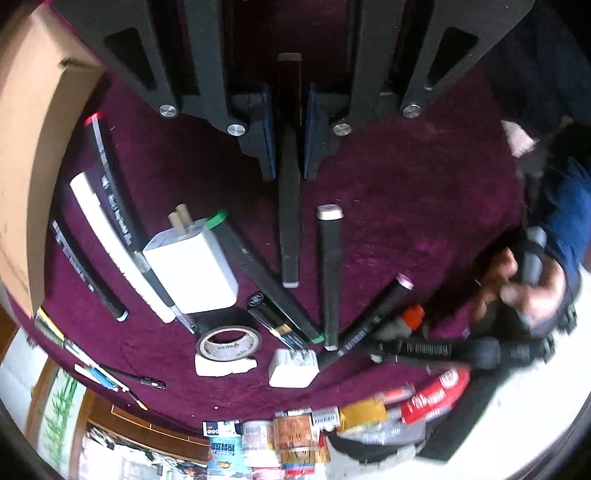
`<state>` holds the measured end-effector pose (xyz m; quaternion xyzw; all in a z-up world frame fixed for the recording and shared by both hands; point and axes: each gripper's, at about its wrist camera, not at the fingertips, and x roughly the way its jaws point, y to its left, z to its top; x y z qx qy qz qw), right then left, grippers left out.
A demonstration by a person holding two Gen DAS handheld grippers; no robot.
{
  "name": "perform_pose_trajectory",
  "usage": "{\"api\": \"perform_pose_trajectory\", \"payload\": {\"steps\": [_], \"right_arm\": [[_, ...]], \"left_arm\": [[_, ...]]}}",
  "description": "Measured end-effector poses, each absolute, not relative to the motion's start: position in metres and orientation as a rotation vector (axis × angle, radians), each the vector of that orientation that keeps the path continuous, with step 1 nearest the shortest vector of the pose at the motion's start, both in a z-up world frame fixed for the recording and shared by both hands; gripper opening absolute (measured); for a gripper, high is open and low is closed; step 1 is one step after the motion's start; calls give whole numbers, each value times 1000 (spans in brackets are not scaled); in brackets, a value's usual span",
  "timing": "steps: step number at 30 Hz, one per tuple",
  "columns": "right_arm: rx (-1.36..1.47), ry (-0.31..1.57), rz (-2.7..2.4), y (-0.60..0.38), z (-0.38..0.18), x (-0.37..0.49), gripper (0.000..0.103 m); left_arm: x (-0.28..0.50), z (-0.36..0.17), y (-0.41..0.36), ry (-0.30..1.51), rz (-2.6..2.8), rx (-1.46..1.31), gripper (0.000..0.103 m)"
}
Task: Organize rigid objects
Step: 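Grasp a black marker with the right gripper while the left lifts the bottle, then carry the bottle and marker into the cardboard box and open both grippers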
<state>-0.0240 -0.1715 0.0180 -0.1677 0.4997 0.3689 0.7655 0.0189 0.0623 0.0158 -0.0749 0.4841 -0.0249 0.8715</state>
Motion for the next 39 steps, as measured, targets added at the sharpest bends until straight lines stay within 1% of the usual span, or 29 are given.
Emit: {"api": "perform_pose_trajectory", "payload": {"steps": [8, 14, 26, 30, 35, 39], "right_arm": [[-177, 1042, 847, -195, 37, -25, 13], [-50, 998, 807, -216, 53, -12, 13], [145, 901, 637, -284, 84, 18, 13], [187, 871, 552, -306, 96, 35, 13], [198, 831, 406, -335, 114, 71, 13], [280, 838, 358, -354, 117, 108, 13]], "left_arm": [[3, 35, 64, 973, -101, -209, 24], [1, 54, 40, 944, -176, -216, 24], [24, 87, -46, 932, -371, -179, 24], [37, 107, -79, 923, -442, -179, 24], [61, 127, -123, 925, -530, -196, 24], [93, 135, -163, 953, -596, -219, 24]]}}
